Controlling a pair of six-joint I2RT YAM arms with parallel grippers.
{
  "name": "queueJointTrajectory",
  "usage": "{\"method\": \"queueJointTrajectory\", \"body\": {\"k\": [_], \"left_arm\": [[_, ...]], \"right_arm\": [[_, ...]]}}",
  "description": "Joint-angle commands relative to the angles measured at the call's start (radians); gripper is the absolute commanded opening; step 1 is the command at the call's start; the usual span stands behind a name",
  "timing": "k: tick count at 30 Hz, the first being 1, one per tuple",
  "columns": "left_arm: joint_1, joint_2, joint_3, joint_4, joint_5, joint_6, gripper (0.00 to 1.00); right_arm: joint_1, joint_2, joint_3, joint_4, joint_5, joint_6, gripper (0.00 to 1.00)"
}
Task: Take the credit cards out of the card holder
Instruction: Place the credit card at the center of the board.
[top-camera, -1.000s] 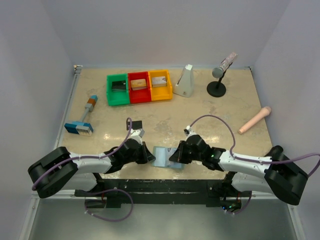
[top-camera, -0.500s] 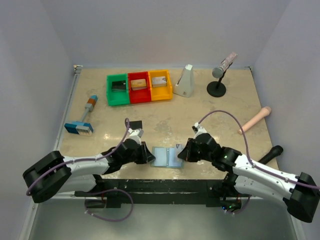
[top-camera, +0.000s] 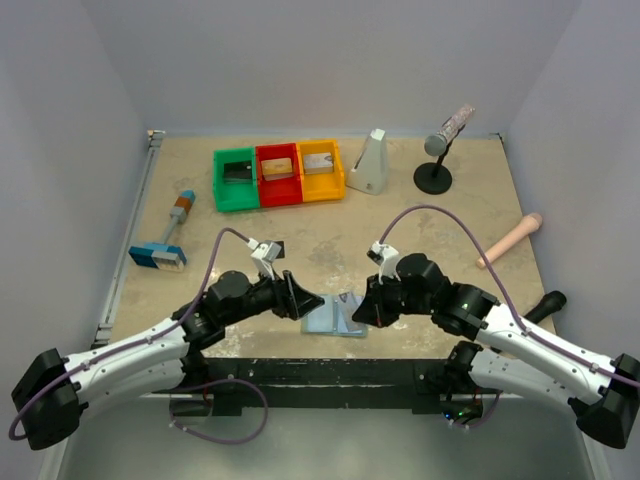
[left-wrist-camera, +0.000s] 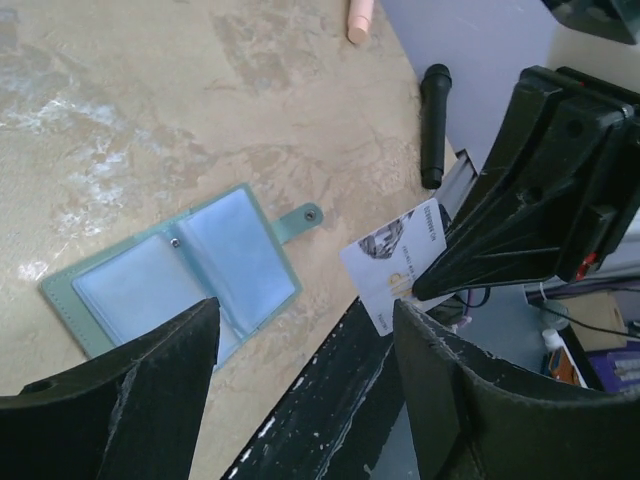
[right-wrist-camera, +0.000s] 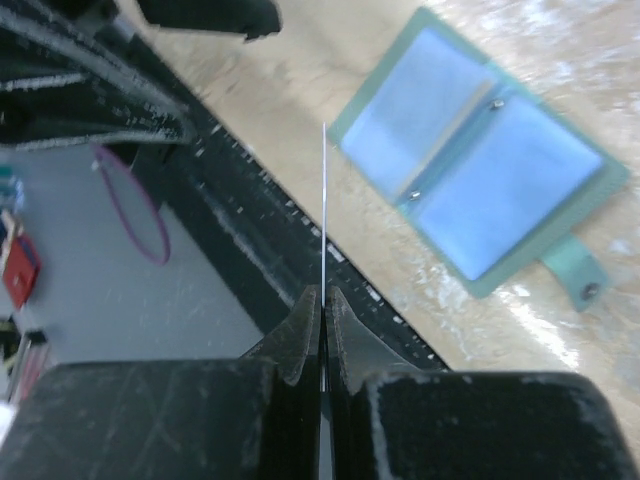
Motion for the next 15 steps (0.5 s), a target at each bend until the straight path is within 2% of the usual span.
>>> {"method": "queueJointTrajectory", "body": {"k": [1,4,9,12,15], "left_arm": [[0.008,-0.082,0.057,-0.070,0.068,0.137,0.74],[0.009,-0.132,0.040,-0.019,0.152,0.168,0.74],[0.008,-0.075,0.003,0.210,0.433,0.112,0.70],[0.008,-0.052,-0.017,0.300,0.497,0.080,0.68],[0.008,-0.046,-0.020,0.325,0.514,0.075,0.66]], "right_arm": [[-0.003,-0.007,0.020,0.044,-0.279,-0.118,0.00],[0.000,-0.003,0.017,0.078,-0.414,-0.132,0.00],[0.002,-0.004,0.037,0.093,-0.543,-0.148,0.00],[0.003,0.009,0.046,0.086,-0.579,-0.159,0.00],[0.005,0.020,0.045,0.087,-0.582,-0.164,0.00]]}}
